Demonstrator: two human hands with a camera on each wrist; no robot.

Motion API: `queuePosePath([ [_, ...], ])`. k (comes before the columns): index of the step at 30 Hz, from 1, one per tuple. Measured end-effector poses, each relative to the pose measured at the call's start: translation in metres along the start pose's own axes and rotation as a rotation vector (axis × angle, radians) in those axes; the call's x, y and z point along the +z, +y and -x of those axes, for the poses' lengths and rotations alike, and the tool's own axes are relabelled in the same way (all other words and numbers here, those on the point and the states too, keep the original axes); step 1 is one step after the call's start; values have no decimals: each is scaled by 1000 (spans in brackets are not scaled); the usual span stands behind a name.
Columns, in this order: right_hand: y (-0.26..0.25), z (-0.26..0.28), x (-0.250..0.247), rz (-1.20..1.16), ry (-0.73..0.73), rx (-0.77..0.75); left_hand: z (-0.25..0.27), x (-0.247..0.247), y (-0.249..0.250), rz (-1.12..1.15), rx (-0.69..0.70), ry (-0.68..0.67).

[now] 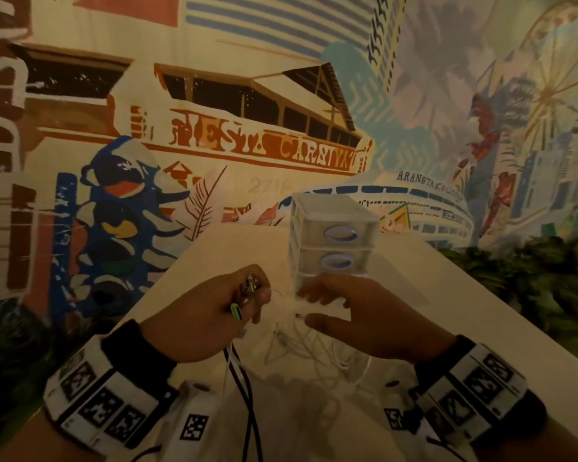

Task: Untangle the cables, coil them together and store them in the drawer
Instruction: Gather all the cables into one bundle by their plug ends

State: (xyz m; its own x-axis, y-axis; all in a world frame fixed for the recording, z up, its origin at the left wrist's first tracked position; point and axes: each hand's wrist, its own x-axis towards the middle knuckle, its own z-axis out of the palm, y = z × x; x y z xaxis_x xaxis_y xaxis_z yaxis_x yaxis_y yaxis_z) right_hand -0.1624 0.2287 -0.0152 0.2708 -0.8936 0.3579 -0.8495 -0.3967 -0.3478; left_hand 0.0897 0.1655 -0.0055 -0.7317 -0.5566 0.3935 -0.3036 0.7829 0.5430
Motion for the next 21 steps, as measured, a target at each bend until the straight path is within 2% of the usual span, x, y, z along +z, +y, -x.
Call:
queuePosePath([
  [3,13,8,1,73,-99,58,5,-3,4,44,-5,47],
  [8,22,15,-2,108,-124,65,9,-3,-1,-22,25,87],
  [14,15,12,-19,-101,-101,115,10,-2,-15,23,-50,86],
  [19,5,8,-38,-172,-5,202,16,-2,-25,-230,-102,19],
  [21,2,7,-39,-126,44,204,17,0,-25,-230,-151,19],
])
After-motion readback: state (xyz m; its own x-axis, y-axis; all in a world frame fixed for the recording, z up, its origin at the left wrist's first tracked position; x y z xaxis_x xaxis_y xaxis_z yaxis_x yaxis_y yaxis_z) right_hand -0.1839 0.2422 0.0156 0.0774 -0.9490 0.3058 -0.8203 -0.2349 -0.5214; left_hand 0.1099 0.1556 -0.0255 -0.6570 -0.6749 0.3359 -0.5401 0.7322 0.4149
